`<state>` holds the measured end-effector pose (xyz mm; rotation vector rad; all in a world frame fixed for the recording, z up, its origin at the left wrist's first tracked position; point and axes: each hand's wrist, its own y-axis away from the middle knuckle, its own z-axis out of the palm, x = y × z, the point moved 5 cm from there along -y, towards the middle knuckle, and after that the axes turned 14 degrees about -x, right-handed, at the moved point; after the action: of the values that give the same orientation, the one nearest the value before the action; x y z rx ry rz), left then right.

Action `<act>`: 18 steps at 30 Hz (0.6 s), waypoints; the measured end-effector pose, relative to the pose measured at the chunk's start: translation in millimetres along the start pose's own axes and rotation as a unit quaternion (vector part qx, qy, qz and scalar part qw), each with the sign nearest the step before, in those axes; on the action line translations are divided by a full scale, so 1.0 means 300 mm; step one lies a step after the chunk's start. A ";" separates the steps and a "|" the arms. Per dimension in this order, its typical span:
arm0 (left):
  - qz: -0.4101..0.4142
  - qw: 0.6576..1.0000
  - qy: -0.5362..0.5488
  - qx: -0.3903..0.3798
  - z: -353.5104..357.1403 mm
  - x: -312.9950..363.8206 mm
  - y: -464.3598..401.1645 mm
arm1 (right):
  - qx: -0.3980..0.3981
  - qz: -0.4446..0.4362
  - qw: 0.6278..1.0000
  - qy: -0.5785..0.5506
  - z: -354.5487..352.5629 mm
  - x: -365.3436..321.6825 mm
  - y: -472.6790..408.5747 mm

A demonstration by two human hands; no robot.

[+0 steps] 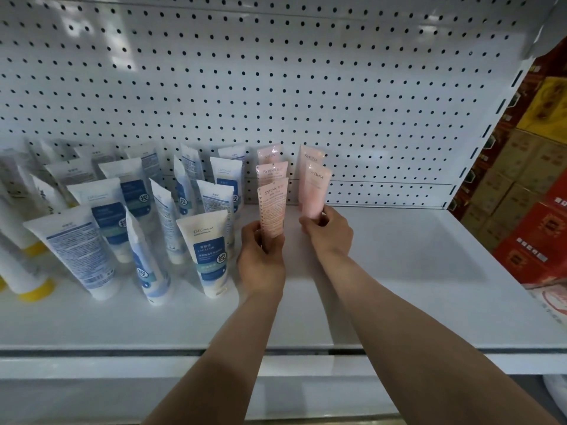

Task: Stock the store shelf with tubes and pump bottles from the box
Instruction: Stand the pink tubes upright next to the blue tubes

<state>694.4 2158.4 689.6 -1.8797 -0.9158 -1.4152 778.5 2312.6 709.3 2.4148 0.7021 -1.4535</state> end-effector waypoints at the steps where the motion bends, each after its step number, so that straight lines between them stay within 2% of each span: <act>1: 0.000 1.000 0.000 -0.001 0.000 -0.001 -0.001 | 0.000 0.002 1.000 0.002 0.001 0.002 -0.001; 7: -0.014 1.000 0.015 0.013 -0.006 0.022 0.018 | -0.032 0.056 0.997 -0.040 -0.015 0.007 0.012; 15: -0.080 0.996 -0.029 -0.025 0.001 0.122 0.197 | -0.051 0.088 0.994 -0.044 -0.178 0.044 0.205; 18: -0.042 0.997 0.042 -0.040 0.061 0.146 0.315 | -0.028 0.076 0.994 -0.071 -0.271 0.070 0.318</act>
<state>789.7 2125.9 721.8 -1.8427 -0.9199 -1.5911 897.8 2272.0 725.6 2.2421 0.5098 -1.5049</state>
